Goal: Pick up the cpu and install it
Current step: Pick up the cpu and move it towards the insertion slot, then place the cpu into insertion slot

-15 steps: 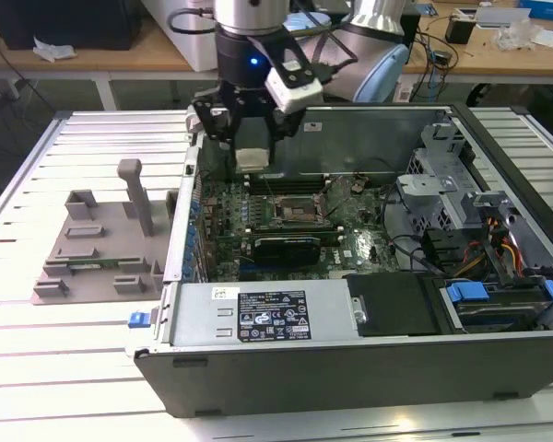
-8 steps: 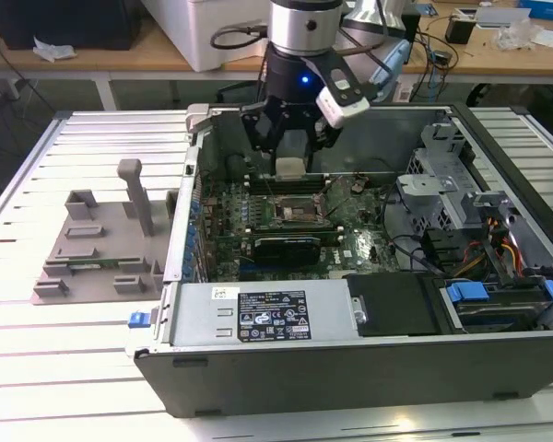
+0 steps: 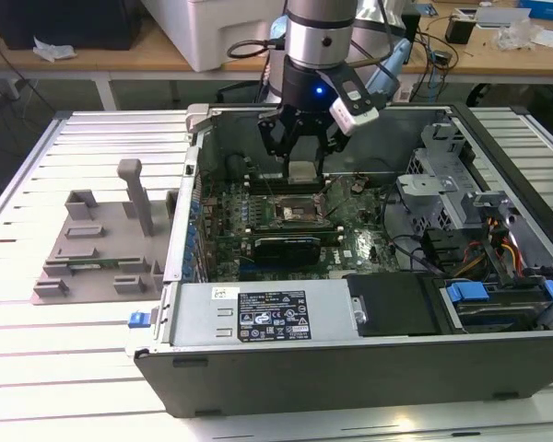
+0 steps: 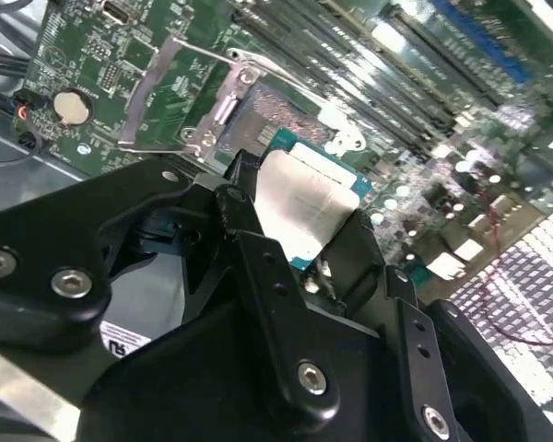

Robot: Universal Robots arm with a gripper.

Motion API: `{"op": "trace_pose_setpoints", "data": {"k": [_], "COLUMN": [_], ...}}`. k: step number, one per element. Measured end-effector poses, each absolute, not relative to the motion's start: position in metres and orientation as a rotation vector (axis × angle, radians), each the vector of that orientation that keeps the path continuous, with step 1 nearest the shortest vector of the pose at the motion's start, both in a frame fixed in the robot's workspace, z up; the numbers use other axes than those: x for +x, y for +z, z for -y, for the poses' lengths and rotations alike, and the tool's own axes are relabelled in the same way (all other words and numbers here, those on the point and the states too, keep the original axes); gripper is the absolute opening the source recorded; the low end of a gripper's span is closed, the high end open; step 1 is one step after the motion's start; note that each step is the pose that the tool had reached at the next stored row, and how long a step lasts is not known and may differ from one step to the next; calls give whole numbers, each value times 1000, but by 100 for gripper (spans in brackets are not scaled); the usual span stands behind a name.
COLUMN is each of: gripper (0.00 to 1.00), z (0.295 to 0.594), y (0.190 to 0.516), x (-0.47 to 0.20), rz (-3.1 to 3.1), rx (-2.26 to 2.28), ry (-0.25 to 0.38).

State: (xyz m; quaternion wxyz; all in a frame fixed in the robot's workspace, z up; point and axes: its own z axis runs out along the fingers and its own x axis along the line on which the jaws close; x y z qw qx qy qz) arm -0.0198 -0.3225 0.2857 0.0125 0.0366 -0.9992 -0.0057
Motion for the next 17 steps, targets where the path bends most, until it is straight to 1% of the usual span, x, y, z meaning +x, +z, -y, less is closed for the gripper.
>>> {"op": "trace_pose_setpoints", "data": {"k": [6, 10, 17], "gripper": [54, 54, 54], "z": [322, 322, 322], "y": [284, 283, 283], "x": [-19, -19, -19], "rz": [3115, 3117, 3108], "rx": [105, -29, -234], "ry": [-12, -5, 37]}}
